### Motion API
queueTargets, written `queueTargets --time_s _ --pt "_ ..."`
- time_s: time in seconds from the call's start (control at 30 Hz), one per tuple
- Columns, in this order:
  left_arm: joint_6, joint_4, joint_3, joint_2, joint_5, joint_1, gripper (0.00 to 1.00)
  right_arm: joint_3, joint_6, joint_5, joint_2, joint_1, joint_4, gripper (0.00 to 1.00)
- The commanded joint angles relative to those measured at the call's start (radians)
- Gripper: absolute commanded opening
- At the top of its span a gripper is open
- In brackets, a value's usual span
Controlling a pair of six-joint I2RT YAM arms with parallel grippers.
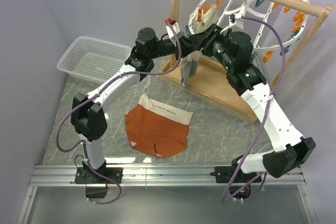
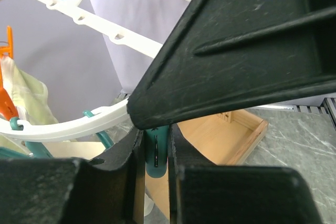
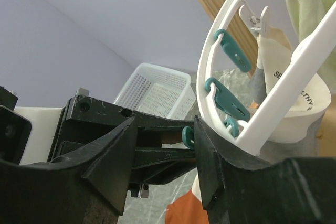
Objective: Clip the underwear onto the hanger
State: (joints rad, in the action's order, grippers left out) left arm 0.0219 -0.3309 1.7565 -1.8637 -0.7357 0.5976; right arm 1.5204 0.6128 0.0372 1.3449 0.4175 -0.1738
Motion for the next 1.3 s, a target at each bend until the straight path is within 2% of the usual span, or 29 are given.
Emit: queueTargets --time_s 0.0,0.3,0.47,0.5,0.63,0.67,1.0,1.27 --pt "0.010 -0.031 0.052 0.011 -0.008 0.002 0.00 0.046 -0.010 -0.069 -0.033 -0.023 -0.079 0.56" --pt "0.019 -0.007 0.084 -0.011 -0.001 -0.001 0.00 0.055 -0.074 -0.120 -0.063 -0.023 -0.180 0.56" --pt "0.050 -0.023 0.094 -0.014 -0.028 -0.002 0.00 0.021 -0.091 -0.100 -0.056 -0.022 -0.174 0.57" --pt "0.055 -0.045 0.078 -0.005 -0.057 -0.004 0.00 0.017 -0.096 -0.103 -0.055 -0.019 -0.159 0.57" --pt "0.101 -0.433 -0.147 0.047 -0.093 -0.007 0.00 -0.040 -0.104 -0.094 -0.066 -0.019 -0.073 0.60" --pt "0.099 -0.469 -0.166 0.049 -0.096 -0.004 0.00 -0.045 -0.105 -0.089 -0.064 -0.019 -0.060 0.61" --pt "0.061 -0.669 -0.230 0.006 -0.079 0.010 0.00 -0.089 -0.171 -0.062 -0.049 -0.014 0.112 0.63" --pt "0.085 -0.721 -0.213 -0.034 -0.091 0.016 0.00 -0.135 -0.216 0.012 -0.041 -0.016 0.201 0.62"
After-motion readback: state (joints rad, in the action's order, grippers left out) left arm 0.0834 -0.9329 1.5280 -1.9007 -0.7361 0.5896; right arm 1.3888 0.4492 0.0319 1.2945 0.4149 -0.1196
